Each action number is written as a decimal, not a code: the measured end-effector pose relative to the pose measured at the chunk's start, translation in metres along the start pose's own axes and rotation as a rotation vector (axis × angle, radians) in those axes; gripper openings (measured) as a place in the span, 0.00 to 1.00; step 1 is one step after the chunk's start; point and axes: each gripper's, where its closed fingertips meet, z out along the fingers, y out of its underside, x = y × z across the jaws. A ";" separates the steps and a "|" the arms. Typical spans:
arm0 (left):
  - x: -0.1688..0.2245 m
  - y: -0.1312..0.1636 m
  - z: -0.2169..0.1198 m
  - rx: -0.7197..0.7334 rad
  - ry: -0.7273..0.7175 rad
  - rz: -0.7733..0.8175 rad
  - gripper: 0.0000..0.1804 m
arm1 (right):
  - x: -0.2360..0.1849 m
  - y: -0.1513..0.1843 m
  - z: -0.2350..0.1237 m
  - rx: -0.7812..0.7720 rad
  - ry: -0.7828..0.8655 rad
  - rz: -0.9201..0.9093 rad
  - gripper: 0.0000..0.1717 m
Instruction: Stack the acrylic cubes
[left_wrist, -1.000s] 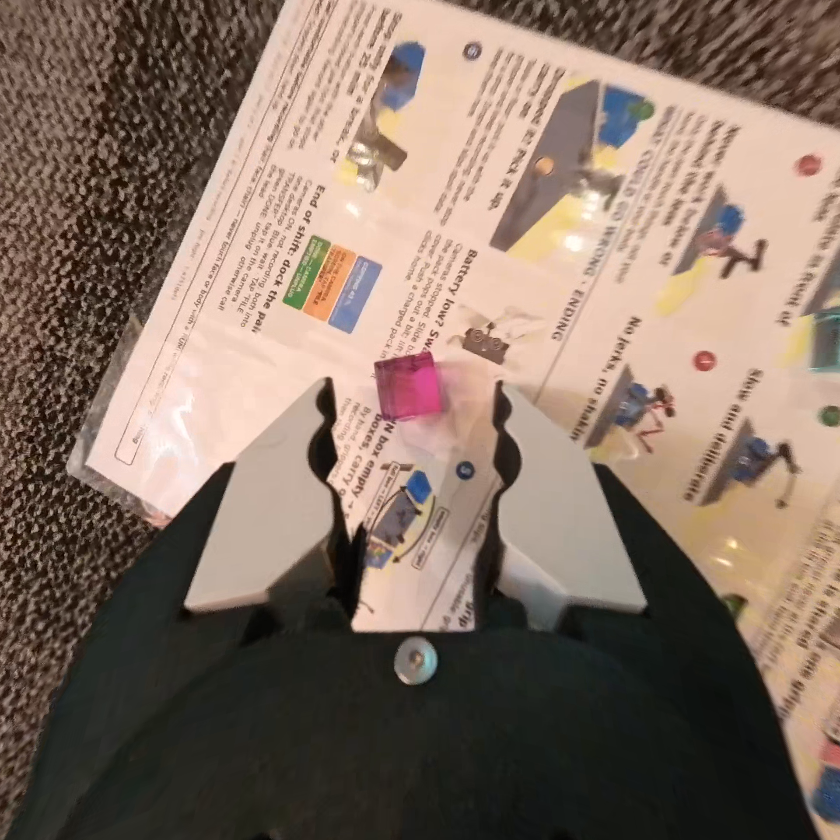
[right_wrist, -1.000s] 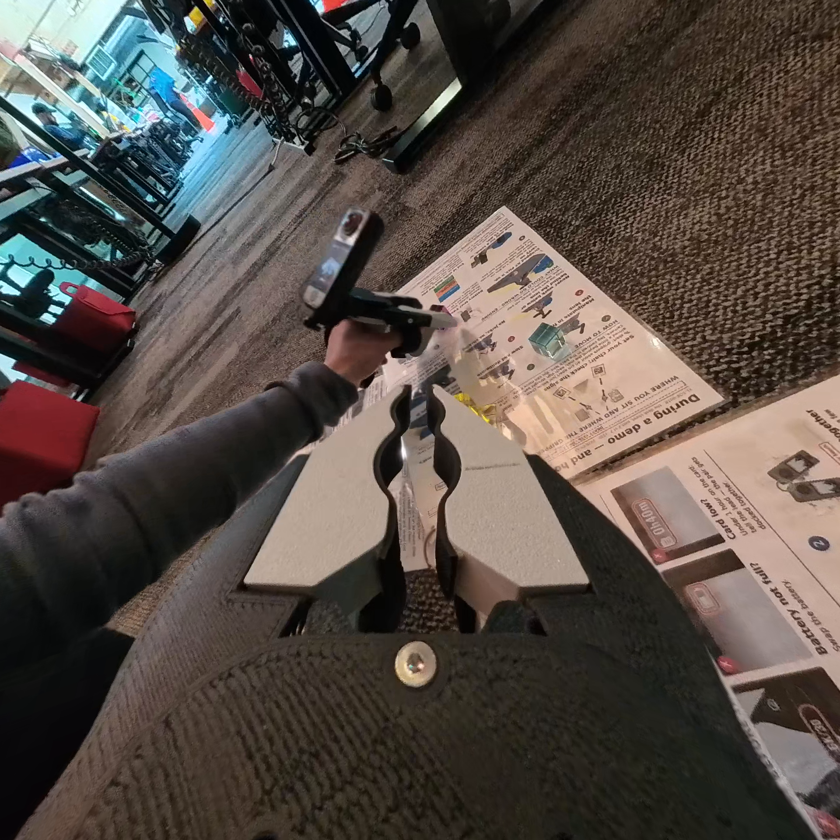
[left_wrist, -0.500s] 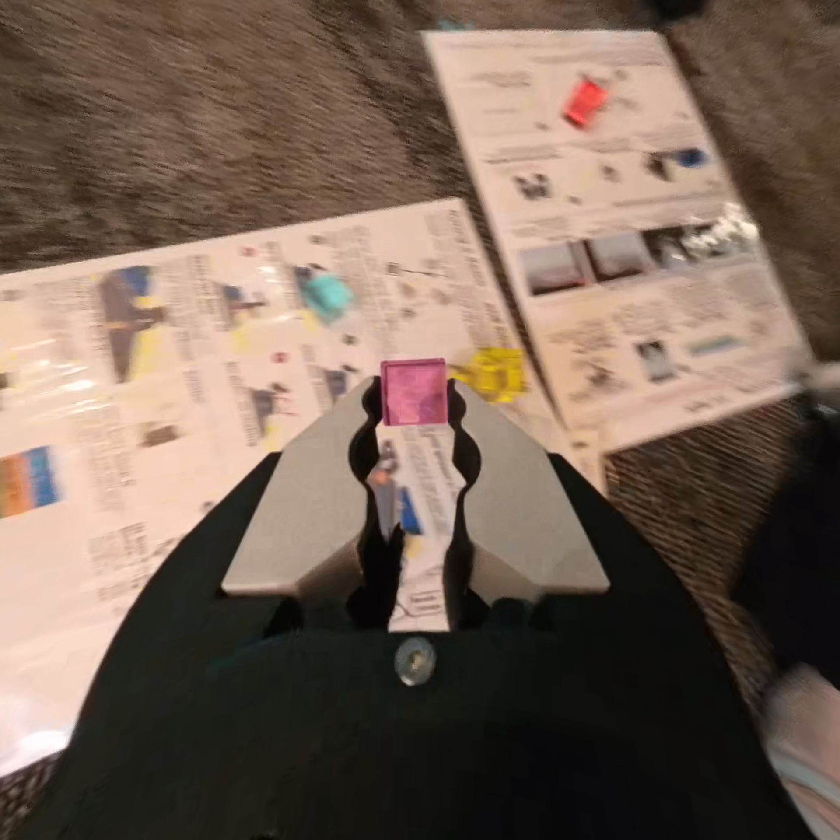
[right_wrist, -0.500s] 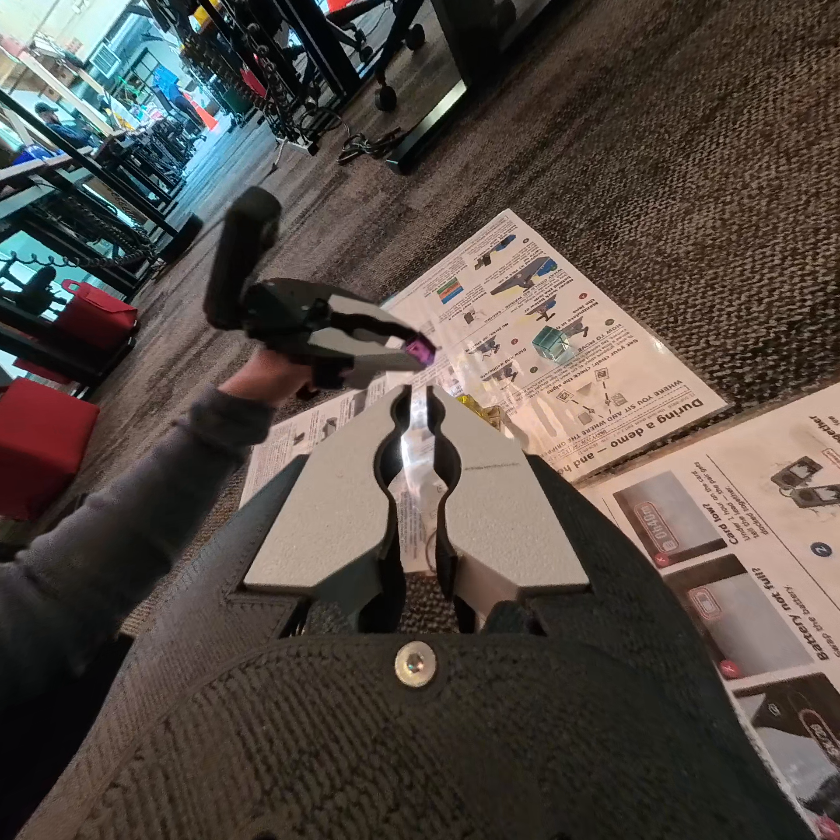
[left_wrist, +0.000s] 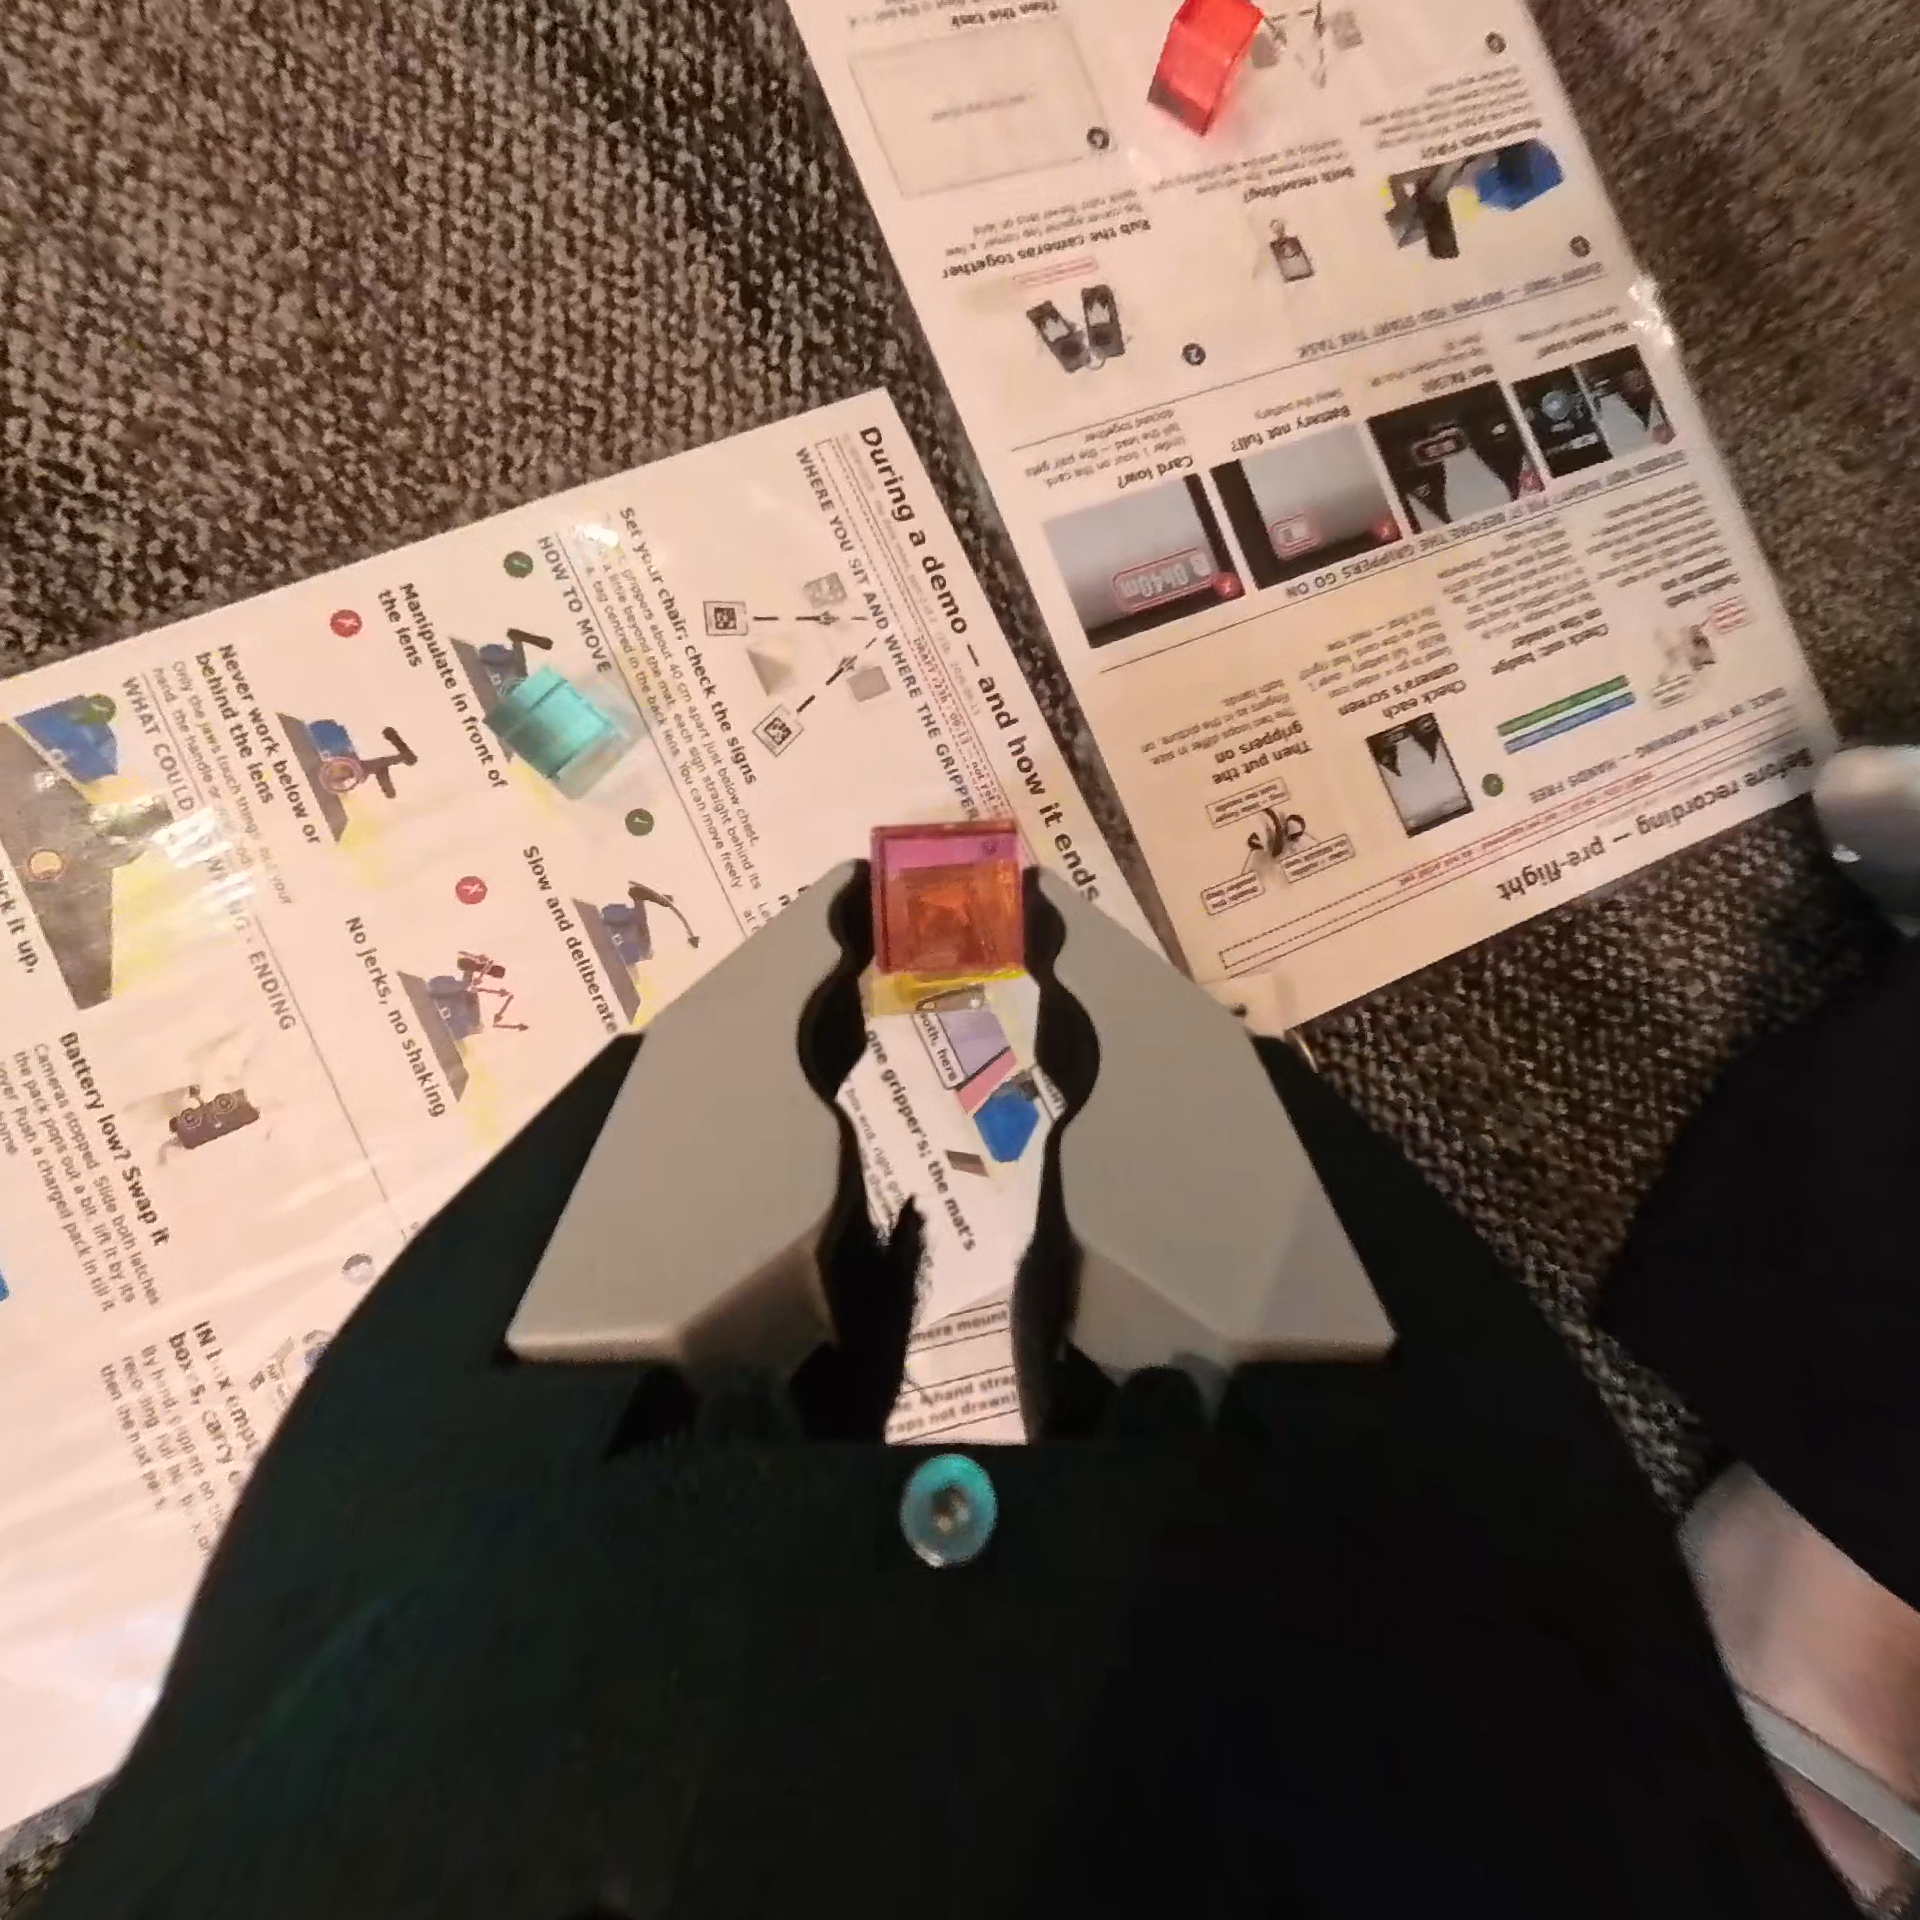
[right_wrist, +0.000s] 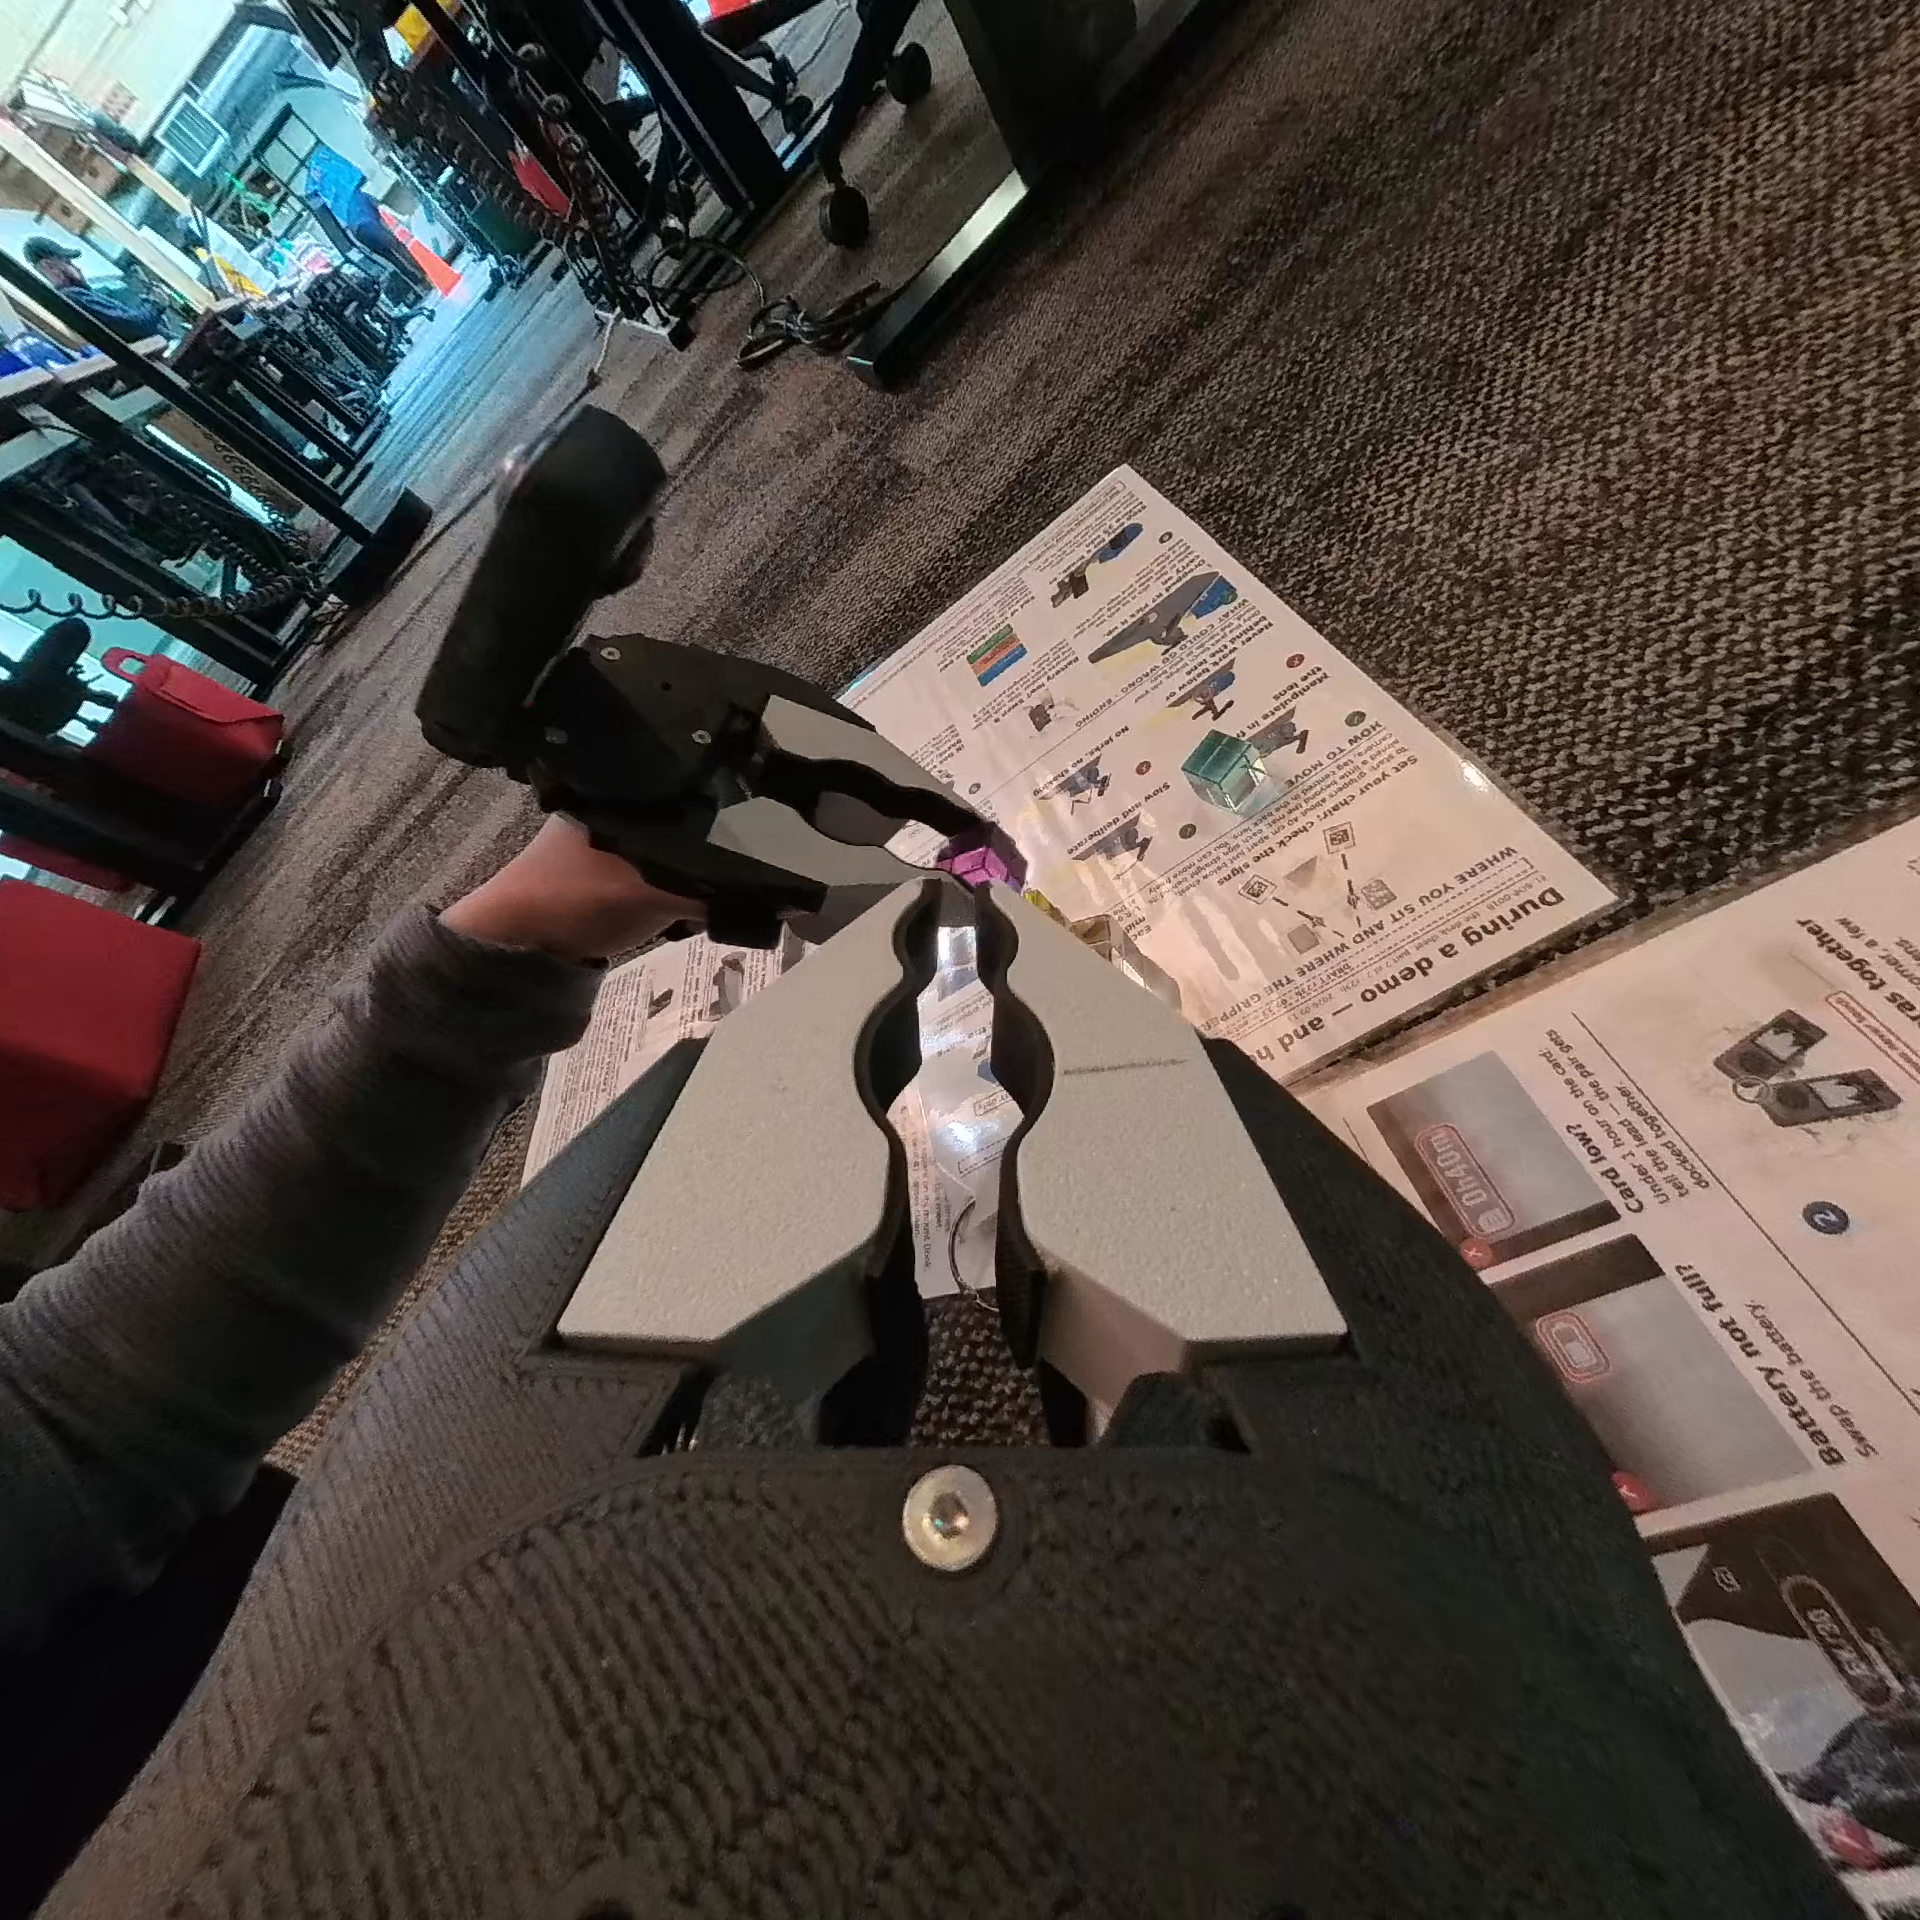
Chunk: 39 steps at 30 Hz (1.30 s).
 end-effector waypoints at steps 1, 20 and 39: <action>0.000 0.000 0.000 0.004 0.005 -0.008 0.15 | 0.000 0.000 0.000 -0.001 0.000 0.000 0.03; 0.009 0.001 0.004 -0.009 0.040 0.042 0.44 | 0.004 -0.002 -0.001 0.010 0.023 0.002 0.05; -0.104 0.012 0.091 -0.595 -0.176 -0.743 0.32 | -0.001 -0.052 -0.040 0.255 -0.037 0.086 0.05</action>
